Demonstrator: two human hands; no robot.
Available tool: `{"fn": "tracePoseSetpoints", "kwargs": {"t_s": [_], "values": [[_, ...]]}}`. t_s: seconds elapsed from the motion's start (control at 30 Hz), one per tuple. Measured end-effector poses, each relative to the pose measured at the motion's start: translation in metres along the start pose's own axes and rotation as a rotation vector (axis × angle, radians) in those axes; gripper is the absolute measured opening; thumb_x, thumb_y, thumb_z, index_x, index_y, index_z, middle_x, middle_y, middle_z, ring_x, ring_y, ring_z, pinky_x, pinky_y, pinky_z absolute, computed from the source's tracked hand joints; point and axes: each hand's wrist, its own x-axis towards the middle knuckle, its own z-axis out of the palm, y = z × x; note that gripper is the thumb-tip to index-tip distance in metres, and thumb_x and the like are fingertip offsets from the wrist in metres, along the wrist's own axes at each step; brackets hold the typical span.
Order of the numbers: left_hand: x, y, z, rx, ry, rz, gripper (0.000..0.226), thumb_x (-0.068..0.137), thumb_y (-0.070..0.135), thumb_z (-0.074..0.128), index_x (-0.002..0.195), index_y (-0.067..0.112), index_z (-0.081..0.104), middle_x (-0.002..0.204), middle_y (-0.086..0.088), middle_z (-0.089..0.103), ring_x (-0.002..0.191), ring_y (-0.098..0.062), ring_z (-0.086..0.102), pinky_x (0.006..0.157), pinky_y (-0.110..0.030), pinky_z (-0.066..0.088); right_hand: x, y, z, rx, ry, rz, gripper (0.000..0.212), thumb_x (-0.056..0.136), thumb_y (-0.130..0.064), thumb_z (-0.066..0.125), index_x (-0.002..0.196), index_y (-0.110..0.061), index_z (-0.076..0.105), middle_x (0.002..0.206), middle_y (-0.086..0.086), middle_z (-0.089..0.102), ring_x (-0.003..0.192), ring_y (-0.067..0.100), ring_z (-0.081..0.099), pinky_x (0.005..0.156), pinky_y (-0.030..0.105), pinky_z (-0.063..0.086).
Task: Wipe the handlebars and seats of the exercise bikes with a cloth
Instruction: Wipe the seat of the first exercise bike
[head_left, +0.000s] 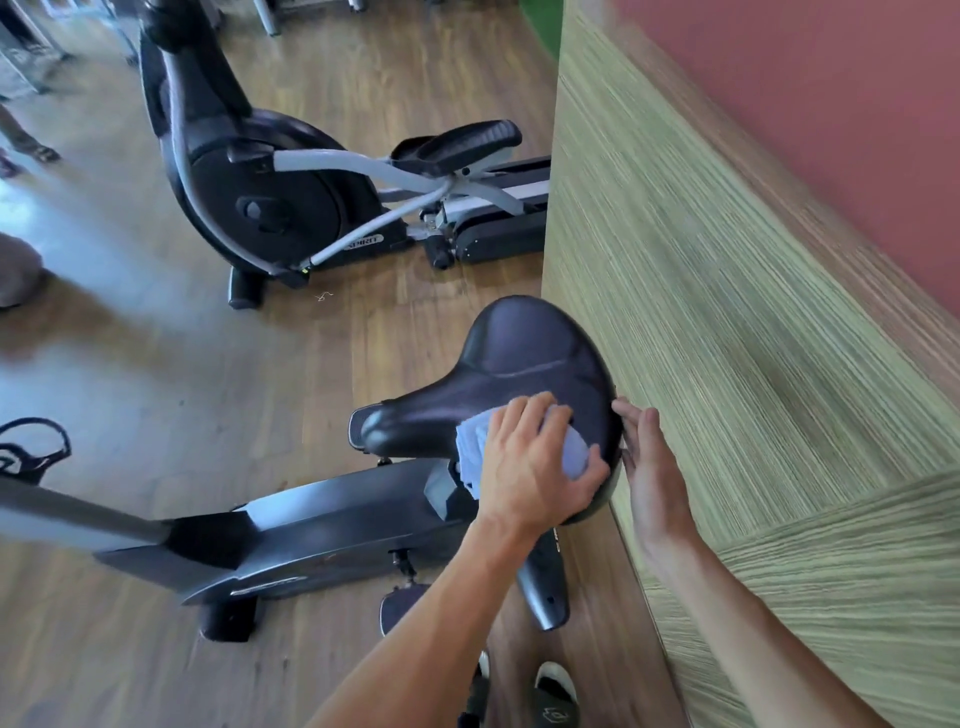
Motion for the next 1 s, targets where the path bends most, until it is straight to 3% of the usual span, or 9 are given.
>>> {"fn": "tracePoseSetpoints", "kwargs": {"t_s": [0.1, 0.17, 0.23, 0.4, 0.5, 0.63, 0.73, 0.8, 1.0], "values": [[0.0, 0.009, -0.02, -0.104, -0.092, -0.095, 0.036, 0.076, 0.049, 0.062, 0.085, 0.015, 0.071, 0.089, 0.004, 0.069, 0.082, -0.023, 0.06, 0.076, -0.034, 0.049, -0.015, -0.016, -0.008, -0.037, 0.016, 0.036, 0.05, 0.107, -0.051, 0.034, 0.127, -0.018, 0.066, 0.135, -0.007, 0.064, 0.123, 0.004, 0.059, 0.117, 0.041, 0.039], [0.004, 0.02, -0.038, -0.199, -0.192, -0.265, 0.04, 0.076, 0.058, 0.055, 0.08, 0.02, 0.07, 0.084, 0.011, 0.069, 0.082, -0.016, 0.061, 0.075, -0.029, 0.05, -0.03, -0.034, -0.016, -0.028, 0.014, 0.08, 0.038, 0.11, -0.034, 0.037, 0.111, -0.013, 0.068, 0.114, 0.006, 0.075, 0.086, 0.008, 0.071, 0.091, 0.036, 0.053], [0.011, 0.033, -0.053, -0.297, -0.265, -0.409, 0.039, 0.078, 0.058, 0.055, 0.075, 0.022, 0.068, 0.077, 0.012, 0.069, 0.079, -0.009, 0.063, 0.073, -0.029, 0.052, -0.048, -0.045, -0.022, -0.027, -0.003, 0.114, 0.036, 0.109, -0.032, 0.038, 0.105, -0.012, 0.068, 0.102, 0.01, 0.078, 0.074, 0.01, 0.07, 0.08, 0.032, 0.051], [0.049, 0.069, -0.066, -0.54, -0.478, -0.625, 0.036, 0.085, 0.044, 0.064, 0.069, 0.012, 0.059, 0.063, 0.008, 0.057, 0.062, -0.015, 0.054, 0.059, -0.029, 0.044, -0.086, -0.059, -0.024, -0.009, -0.11, 0.034, 0.046, 0.101, -0.053, 0.05, 0.131, -0.021, 0.065, 0.128, -0.001, 0.07, 0.123, 0.013, 0.063, 0.109, 0.042, 0.044], [0.066, 0.091, -0.061, -0.631, -0.641, -0.583, 0.035, 0.086, 0.049, 0.063, 0.085, 0.014, 0.056, 0.082, 0.006, 0.062, 0.077, -0.017, 0.06, 0.068, -0.033, 0.047, -0.105, -0.073, -0.018, 0.038, -0.021, -0.058, 0.05, 0.095, -0.048, 0.055, 0.142, -0.029, 0.056, 0.136, -0.008, 0.066, 0.131, 0.01, 0.058, 0.11, 0.034, 0.04], [0.073, 0.133, -0.06, -0.675, -1.018, -0.377, 0.041, 0.094, 0.052, 0.047, 0.107, 0.016, 0.062, 0.099, 0.004, 0.059, 0.104, -0.026, 0.059, 0.091, -0.041, 0.045, -0.142, -0.076, -0.026, -0.02, 0.369, -0.078, 0.026, 0.1, -0.038, 0.064, 0.123, -0.027, 0.064, 0.114, -0.007, 0.075, 0.114, 0.011, 0.068, 0.097, 0.03, 0.051], [0.062, 0.177, -0.072, -0.705, -1.345, -0.124, 0.03, 0.091, 0.048, 0.044, 0.077, 0.025, 0.058, 0.084, 0.003, 0.059, 0.086, -0.021, 0.052, 0.078, -0.039, 0.038, -0.187, -0.067, -0.044, 0.02, 0.688, -0.09, 0.013, 0.102, -0.02, 0.062, 0.113, -0.022, 0.068, 0.099, -0.008, 0.077, 0.1, 0.01, 0.072, 0.081, 0.021, 0.052], [0.045, 0.202, -0.083, -0.691, -1.533, 0.062, 0.027, 0.08, 0.052, 0.047, 0.077, 0.027, 0.057, 0.083, 0.005, 0.061, 0.082, -0.02, 0.053, 0.078, -0.039, 0.039, -0.225, -0.063, -0.053, 0.062, 0.874, -0.1, 0.013, 0.102, -0.019, 0.061, 0.112, -0.02, 0.07, 0.098, -0.008, 0.078, 0.096, 0.009, 0.073, 0.078, 0.019, 0.052], [-0.04, 0.283, -0.125, -0.635, -1.954, 0.691, 0.042, 0.075, 0.052, 0.074, 0.112, 0.033, 0.067, 0.109, 0.008, 0.074, 0.1, -0.011, 0.071, 0.088, -0.035, 0.053, -0.372, -0.059, -0.054, 0.176, 1.41, -0.111, 0.015, 0.1, -0.028, 0.064, 0.099, -0.017, 0.073, 0.088, -0.003, 0.079, 0.08, 0.01, 0.074, 0.066, 0.021, 0.055]]}}
